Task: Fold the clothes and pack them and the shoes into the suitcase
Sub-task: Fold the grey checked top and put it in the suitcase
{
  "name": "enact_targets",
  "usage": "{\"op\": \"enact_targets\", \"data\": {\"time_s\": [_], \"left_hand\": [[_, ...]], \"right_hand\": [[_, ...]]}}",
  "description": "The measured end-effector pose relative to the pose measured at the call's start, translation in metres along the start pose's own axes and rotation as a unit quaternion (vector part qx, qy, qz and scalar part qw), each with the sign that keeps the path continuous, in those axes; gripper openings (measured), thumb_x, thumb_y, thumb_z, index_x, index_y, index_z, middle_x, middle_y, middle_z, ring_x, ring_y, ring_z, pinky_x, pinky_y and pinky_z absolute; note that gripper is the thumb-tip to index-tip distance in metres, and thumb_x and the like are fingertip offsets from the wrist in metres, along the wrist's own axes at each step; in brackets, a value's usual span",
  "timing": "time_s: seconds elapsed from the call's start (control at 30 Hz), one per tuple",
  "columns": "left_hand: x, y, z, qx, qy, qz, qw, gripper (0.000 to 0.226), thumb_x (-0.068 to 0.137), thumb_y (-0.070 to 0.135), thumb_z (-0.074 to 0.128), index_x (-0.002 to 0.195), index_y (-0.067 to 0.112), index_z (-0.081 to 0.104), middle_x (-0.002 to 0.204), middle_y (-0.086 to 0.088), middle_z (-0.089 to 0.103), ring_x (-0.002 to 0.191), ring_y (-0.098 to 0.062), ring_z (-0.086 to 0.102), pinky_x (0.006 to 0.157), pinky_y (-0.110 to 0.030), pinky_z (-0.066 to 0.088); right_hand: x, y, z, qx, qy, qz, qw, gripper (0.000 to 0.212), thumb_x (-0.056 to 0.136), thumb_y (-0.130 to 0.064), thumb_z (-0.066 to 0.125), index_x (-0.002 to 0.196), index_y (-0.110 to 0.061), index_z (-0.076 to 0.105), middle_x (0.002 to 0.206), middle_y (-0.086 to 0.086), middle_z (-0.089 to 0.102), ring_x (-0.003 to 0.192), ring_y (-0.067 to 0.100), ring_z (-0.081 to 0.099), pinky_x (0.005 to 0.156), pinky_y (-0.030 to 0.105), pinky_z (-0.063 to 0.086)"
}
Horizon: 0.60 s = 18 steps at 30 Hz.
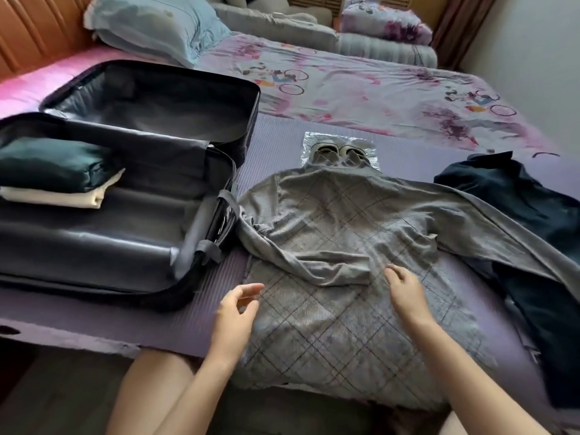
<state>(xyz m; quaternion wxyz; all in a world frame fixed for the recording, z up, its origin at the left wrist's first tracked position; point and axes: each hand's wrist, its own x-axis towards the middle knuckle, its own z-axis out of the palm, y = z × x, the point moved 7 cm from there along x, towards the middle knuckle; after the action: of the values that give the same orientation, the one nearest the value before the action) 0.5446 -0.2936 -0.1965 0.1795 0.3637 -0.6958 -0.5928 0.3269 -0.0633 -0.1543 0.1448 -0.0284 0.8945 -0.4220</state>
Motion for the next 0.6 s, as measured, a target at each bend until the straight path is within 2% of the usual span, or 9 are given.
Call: {"op": "enact_targets", "data": {"time_s": [0.07, 0.17, 0.23, 0.3, 0.37, 0.43, 0.5, 0.53, 0.6], "left_hand": [[0.007, 0.004, 0.003, 0.055, 0.013, 0.03, 0.998, 0.032, 0.087, -0.001, 0.057, 0.104, 0.025, 0.064, 0.107, 0.005, 0.063, 0.097, -0.005, 0.058, 0.079, -0.011, 0.041], [0.021, 0.013, 0.007, 0.124, 0.035, 0.066, 0.989, 0.034, 0.086, -0.002, 0.057, 0.11, 0.022, 0.063, 0.109, 0.006, 0.058, 0.1, -0.006, 0.053, 0.085, -0.014, 0.037], [0.032, 0.02, 0.011, 0.163, 0.037, 0.105, 0.98, 0.037, 0.084, -0.005, 0.058, 0.114, 0.018, 0.062, 0.112, 0.005, 0.057, 0.104, -0.007, 0.052, 0.089, -0.01, 0.033], [0.043, 0.029, 0.016, 0.205, 0.032, 0.151, 0.967, 0.043, 0.082, -0.008, 0.059, 0.118, 0.015, 0.059, 0.117, 0.002, 0.055, 0.11, -0.01, 0.049, 0.094, -0.007, 0.027], [0.055, 0.034, 0.019, 0.245, 0.033, 0.184, 0.951, 0.049, 0.078, -0.009, 0.061, 0.122, 0.012, 0.057, 0.124, -0.002, 0.054, 0.117, -0.016, 0.047, 0.102, -0.011, 0.023], [0.067, 0.037, 0.024, 0.282, 0.026, 0.199, 0.938, 0.052, 0.078, -0.008, 0.062, 0.126, 0.011, 0.056, 0.131, -0.003, 0.051, 0.126, -0.019, 0.042, 0.111, -0.02, 0.022], [0.078, 0.037, 0.032, 0.324, 0.009, 0.219, 0.92, 0.054, 0.078, -0.007, 0.064, 0.128, 0.012, 0.055, 0.137, -0.005, 0.048, 0.133, -0.021, 0.036, 0.115, -0.034, 0.025], [0.083, 0.037, 0.035, 0.345, 0.006, 0.225, 0.911, 0.055, 0.079, -0.006, 0.064, 0.13, 0.012, 0.054, 0.14, -0.006, 0.047, 0.137, -0.022, 0.033, 0.116, -0.038, 0.023], [0.096, 0.041, 0.038, 0.371, 0.016, 0.236, 0.898, 0.057, 0.081, -0.003, 0.063, 0.134, 0.013, 0.05, 0.142, -0.005, 0.044, 0.141, -0.022, 0.026, 0.118, -0.038, 0.012]], "right_hand": [[0.0, 0.007, 0.005, -0.051, -0.024, -0.045, 0.997, 0.043, 0.096, -0.035, 0.05, 0.135, -0.017, 0.048, 0.14, 0.002, 0.045, 0.133, 0.022, 0.033, 0.111, 0.044, 0.029], [-0.002, -0.003, 0.031, -0.125, -0.066, -0.149, 0.979, 0.063, 0.087, -0.039, 0.064, 0.142, -0.021, 0.039, 0.143, -0.004, 0.038, 0.136, 0.017, 0.025, 0.112, 0.04, 0.024], [-0.001, -0.012, 0.055, -0.195, -0.089, -0.22, 0.952, 0.07, 0.081, -0.039, 0.07, 0.142, -0.025, 0.039, 0.147, -0.006, 0.036, 0.138, 0.014, 0.021, 0.116, 0.037, 0.02], [0.006, -0.013, 0.073, -0.258, -0.092, -0.254, 0.928, 0.063, 0.08, -0.035, 0.072, 0.136, -0.027, 0.047, 0.147, -0.011, 0.037, 0.141, 0.014, 0.016, 0.118, 0.036, 0.013], [0.015, -0.015, 0.079, -0.28, -0.064, -0.282, 0.915, 0.04, 0.079, -0.029, 0.073, 0.117, -0.026, 0.061, 0.138, -0.008, 0.048, 0.14, 0.02, 0.024, 0.117, 0.042, 0.013], [0.02, -0.022, 0.074, -0.259, -0.014, -0.331, 0.907, 0.014, 0.082, -0.025, 0.069, 0.096, -0.023, 0.069, 0.114, -0.005, 0.064, 0.125, 0.023, 0.047, 0.114, 0.042, 0.017], [0.023, -0.032, 0.06, -0.225, 0.03, -0.36, 0.905, 0.012, 0.087, -0.023, 0.059, 0.09, -0.017, 0.069, 0.092, -0.005, 0.068, 0.102, 0.021, 0.061, 0.112, 0.035, 0.02], [0.026, -0.039, 0.049, -0.173, 0.029, -0.341, 0.924, 0.013, 0.091, -0.02, 0.055, 0.089, -0.016, 0.068, 0.085, -0.007, 0.065, 0.095, 0.02, 0.062, 0.108, 0.03, 0.027], [0.038, -0.056, 0.03, -0.041, -0.025, -0.276, 0.96, 0.019, 0.097, -0.015, 0.049, 0.082, -0.018, 0.061, 0.077, -0.007, 0.056, 0.082, 0.009, 0.056, 0.081, 0.013, 0.04]]}}
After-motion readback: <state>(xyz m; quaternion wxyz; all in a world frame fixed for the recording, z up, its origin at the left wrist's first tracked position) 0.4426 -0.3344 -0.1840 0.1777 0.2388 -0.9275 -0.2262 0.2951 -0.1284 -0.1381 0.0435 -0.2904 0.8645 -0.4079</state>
